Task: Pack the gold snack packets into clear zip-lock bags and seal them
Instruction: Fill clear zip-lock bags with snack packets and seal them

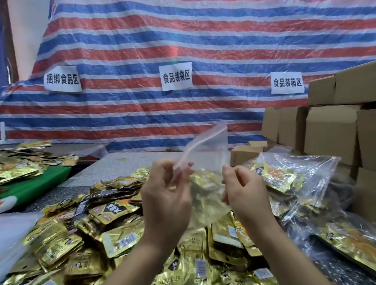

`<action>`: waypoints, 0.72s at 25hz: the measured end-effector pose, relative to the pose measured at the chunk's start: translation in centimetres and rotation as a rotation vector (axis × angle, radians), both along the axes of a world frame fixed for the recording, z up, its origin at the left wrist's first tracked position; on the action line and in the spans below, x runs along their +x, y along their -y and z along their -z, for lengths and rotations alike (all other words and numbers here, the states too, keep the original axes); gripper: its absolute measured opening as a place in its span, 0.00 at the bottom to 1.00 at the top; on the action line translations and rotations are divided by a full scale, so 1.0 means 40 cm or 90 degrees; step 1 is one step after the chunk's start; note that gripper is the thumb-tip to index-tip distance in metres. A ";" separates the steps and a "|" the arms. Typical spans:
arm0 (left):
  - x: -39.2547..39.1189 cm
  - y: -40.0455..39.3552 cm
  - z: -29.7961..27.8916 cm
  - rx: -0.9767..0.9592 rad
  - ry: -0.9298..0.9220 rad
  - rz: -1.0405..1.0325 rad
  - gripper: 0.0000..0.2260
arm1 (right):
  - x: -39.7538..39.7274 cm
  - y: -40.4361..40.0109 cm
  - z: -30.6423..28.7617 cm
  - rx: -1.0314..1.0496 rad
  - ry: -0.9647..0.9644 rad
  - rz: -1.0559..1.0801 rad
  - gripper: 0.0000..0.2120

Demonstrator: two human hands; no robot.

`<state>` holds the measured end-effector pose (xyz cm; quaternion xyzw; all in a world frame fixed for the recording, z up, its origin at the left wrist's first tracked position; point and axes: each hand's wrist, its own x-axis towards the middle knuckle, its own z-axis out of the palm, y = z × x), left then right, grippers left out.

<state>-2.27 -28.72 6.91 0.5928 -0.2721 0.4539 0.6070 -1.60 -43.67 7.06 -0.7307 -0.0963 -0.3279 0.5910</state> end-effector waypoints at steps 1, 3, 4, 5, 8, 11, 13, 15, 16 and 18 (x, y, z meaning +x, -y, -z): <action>0.005 0.005 0.021 0.057 0.044 -0.039 0.04 | -0.006 -0.003 0.004 0.057 -0.017 -0.083 0.21; 0.010 0.015 0.061 0.145 0.102 -0.083 0.06 | -0.015 -0.002 0.018 0.141 -0.042 -0.230 0.28; 0.012 0.019 0.079 0.173 0.123 -0.092 0.09 | -0.016 0.002 0.028 0.159 -0.043 -0.286 0.31; 0.015 0.022 0.094 0.198 0.147 -0.096 0.14 | -0.018 0.005 0.037 0.177 -0.041 -0.332 0.32; 0.025 0.025 0.116 0.281 0.193 -0.081 0.16 | -0.022 0.014 0.058 0.270 -0.043 -0.394 0.23; 0.023 0.023 0.116 0.377 0.183 -0.109 0.12 | -0.015 0.026 0.075 0.327 -0.044 -0.381 0.16; 0.019 0.013 0.119 0.446 0.133 -0.132 0.12 | -0.013 0.028 0.081 0.316 -0.054 -0.348 0.14; 0.013 0.001 0.125 0.541 0.065 -0.149 0.20 | -0.004 0.031 0.094 0.280 -0.077 -0.313 0.15; 0.009 -0.003 0.126 0.582 0.033 -0.148 0.26 | 0.000 0.032 0.100 0.232 -0.088 -0.287 0.17; 0.003 -0.003 0.126 0.589 -0.013 -0.128 0.29 | 0.003 0.027 0.105 0.104 -0.102 -0.215 0.17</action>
